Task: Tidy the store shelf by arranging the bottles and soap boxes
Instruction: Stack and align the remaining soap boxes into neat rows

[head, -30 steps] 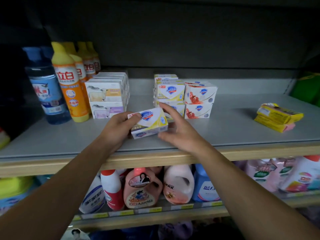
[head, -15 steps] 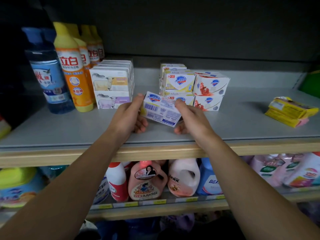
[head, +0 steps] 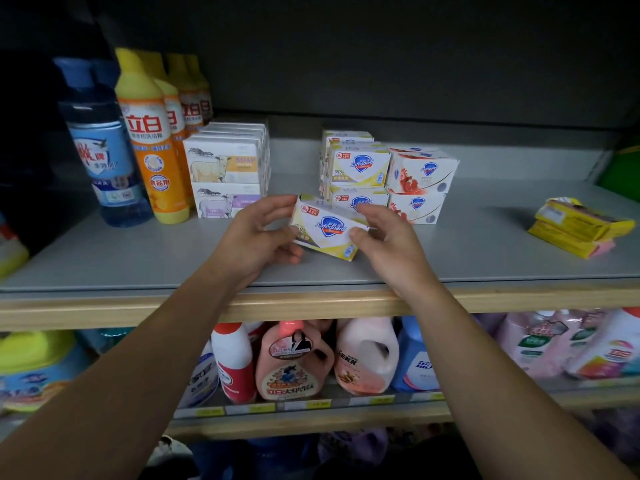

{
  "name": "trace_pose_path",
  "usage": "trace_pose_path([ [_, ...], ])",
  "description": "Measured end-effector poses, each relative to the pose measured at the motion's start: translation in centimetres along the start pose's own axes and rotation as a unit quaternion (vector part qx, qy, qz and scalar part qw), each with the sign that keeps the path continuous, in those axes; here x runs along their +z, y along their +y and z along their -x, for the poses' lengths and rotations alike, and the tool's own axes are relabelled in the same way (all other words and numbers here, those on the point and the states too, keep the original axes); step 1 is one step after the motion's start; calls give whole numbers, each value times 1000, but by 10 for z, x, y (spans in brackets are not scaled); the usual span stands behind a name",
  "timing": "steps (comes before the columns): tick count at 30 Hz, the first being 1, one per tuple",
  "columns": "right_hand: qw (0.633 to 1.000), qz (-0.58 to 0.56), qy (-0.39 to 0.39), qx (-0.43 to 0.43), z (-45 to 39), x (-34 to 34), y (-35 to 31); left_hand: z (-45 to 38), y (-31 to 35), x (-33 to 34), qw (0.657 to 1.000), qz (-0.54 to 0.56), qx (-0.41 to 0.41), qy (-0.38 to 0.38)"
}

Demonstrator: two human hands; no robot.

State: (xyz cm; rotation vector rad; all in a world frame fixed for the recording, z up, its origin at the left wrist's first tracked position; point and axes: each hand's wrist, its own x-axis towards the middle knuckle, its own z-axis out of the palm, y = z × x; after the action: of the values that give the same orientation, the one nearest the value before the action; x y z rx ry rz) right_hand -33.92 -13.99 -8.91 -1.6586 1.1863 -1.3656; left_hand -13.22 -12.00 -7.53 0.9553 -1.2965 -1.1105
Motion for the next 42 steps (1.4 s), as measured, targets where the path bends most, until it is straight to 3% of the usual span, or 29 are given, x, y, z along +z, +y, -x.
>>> trace_pose_path([
  [6, 996, 70, 13, -48, 8, 2, -9, 2, -1, 1, 999, 44, 10, 9],
  [12, 992, 103, -38, -60, 13, 4, -11, 0, -4, 0, 999, 6, 38, 38],
  [19, 984, 148, -15, -102, 6, 10, -11, 1, -1, 3, 998, -6, 18, 63],
  [22, 981, 165, -2, -100, -3, 17, -13, 1, 6, 1, 997, -42, -8, 69],
  [26, 969, 223, -42, -97, -19, 36, -16, -4, 14, -24, 986, -144, -42, 70],
  [28, 958, 264, -55, -93, -28, 44, -18, -4, 12, -40, 955, -283, -31, 83],
  [31, 945, 311, -64, -82, -37, 48, -21, 0, 9, -63, 879, -468, 17, 90],
  [34, 924, 363, -69, -97, -37, 46, -22, 2, 8, -85, 834, -549, 17, 55],
  [37, 878, 444, -50, -170, -39, 47, -30, 5, 4, -99, 781, -624, 4, 23],
  [39, 855, 469, -87, -202, -46, 54, -40, 8, 3, -100, 774, -634, 10, 13],
  [42, 821, 514, -185, -168, -59, 68, -52, 9, 5, -98, 773, -634, 23, 2],
])
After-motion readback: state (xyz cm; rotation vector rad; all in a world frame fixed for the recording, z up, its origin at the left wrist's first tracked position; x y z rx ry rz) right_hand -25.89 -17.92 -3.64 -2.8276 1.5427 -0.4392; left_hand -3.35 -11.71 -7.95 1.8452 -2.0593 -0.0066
